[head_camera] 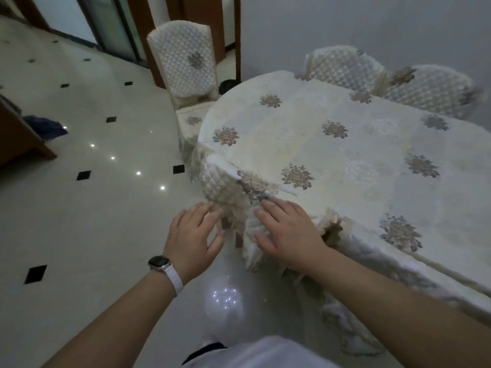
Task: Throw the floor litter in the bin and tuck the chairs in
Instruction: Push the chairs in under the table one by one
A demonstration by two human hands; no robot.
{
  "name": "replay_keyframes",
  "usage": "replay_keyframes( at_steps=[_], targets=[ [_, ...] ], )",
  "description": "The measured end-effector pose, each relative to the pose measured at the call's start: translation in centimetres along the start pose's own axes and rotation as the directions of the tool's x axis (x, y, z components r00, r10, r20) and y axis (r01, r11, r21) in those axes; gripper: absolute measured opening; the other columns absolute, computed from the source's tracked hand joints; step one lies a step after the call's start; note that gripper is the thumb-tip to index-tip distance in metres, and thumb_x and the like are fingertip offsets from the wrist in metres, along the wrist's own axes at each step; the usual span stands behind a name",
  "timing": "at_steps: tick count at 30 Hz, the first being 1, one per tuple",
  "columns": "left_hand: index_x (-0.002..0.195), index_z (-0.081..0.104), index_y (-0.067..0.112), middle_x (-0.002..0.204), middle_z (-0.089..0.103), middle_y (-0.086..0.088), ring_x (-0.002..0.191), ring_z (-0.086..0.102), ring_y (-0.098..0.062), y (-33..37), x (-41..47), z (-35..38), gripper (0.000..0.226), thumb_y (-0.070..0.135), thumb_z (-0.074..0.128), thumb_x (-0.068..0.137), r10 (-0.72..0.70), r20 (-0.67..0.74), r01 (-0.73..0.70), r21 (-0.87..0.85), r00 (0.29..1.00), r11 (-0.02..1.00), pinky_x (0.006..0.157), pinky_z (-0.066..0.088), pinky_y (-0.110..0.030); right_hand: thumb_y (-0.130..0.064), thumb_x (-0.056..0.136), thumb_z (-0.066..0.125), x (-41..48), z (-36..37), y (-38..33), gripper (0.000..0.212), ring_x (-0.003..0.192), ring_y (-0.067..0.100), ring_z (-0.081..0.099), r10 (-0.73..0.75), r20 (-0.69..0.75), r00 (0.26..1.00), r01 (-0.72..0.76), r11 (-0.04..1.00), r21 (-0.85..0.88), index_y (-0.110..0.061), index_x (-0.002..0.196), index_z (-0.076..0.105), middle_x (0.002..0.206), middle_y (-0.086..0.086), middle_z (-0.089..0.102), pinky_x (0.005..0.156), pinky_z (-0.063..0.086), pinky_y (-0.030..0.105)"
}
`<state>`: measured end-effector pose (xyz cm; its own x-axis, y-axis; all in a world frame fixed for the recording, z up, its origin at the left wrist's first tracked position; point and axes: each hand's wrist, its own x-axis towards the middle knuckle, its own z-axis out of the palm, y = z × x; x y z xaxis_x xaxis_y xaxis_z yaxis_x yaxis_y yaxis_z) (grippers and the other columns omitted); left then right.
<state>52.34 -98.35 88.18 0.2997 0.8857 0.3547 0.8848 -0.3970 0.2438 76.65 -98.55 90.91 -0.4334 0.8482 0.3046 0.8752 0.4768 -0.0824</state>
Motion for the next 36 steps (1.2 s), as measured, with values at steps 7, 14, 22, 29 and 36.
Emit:
replay_keyframes(
  at_steps=[7,14,22,29,36],
  targets=[
    [0.124,0.064,0.015,0.131,0.061,-0.011,0.122,0.054,-0.031,-13.3,-3.2,-5.6,0.045,0.04,0.051,0.089,-0.111,-0.078,0.117,0.072,0.991,0.991,0.1,0.041,-0.048,-0.049,0.089,0.045,11.2,2.9,-11.0,0.051,0.112,0.028,0.057,-0.148,0.071,0.986,0.148,0.989,0.002,-0.016,0.123,0.063,0.123,0.006,0.063,0.095,0.042,0.039],
    [0.124,0.065,0.016,0.131,0.061,-0.01,0.123,0.054,-0.03,-21.3,-6.0,-8.4,0.045,0.041,0.049,0.09,-0.266,-0.101,0.278,0.127,0.959,0.952,0.103,0.037,-0.049,-0.047,0.092,0.048,20.4,5.7,-17.7,0.048,0.117,0.028,0.054,-0.379,0.046,0.924,0.377,0.925,0.045,-0.016,0.127,0.06,0.128,0.007,0.061,0.097,0.041,0.041],
    [0.125,0.065,0.017,0.133,0.06,-0.01,0.124,0.054,-0.03,-29.0,-4.4,-8.7,0.044,0.04,0.05,0.091,-0.371,-0.104,0.385,0.198,0.923,0.902,0.105,0.035,-0.048,-0.047,0.094,0.046,29.7,11.5,-21.0,0.049,0.12,0.03,0.053,-0.507,0.051,0.861,0.499,0.859,0.115,-0.016,0.129,0.059,0.132,0.009,0.06,0.101,0.036,0.042],
    [0.123,0.065,0.017,0.133,0.06,-0.009,0.123,0.055,-0.03,-38.3,3.1,-8.7,0.041,0.039,0.053,0.091,-0.436,-0.088,0.443,0.255,0.896,0.86,0.104,0.038,-0.05,-0.047,0.094,0.046,42.4,17.3,-21.0,0.049,0.118,0.031,0.054,-0.54,0.025,0.841,0.526,0.829,0.191,-0.015,0.127,0.061,0.13,0.009,0.06,0.1,0.038,0.043],
    [0.122,0.066,0.016,0.132,0.061,-0.009,0.121,0.056,-0.03,-46.1,12.8,-11.3,0.042,0.04,0.05,0.091,-0.441,-0.122,0.456,0.32,0.889,0.83,0.101,0.04,-0.049,-0.047,0.093,0.047,55.7,20.1,-19.9,0.049,0.119,0.032,0.053,-0.572,-0.018,0.82,0.561,0.797,0.222,-0.014,0.127,0.06,0.13,0.01,0.059,0.1,0.038,0.043]
  ],
)
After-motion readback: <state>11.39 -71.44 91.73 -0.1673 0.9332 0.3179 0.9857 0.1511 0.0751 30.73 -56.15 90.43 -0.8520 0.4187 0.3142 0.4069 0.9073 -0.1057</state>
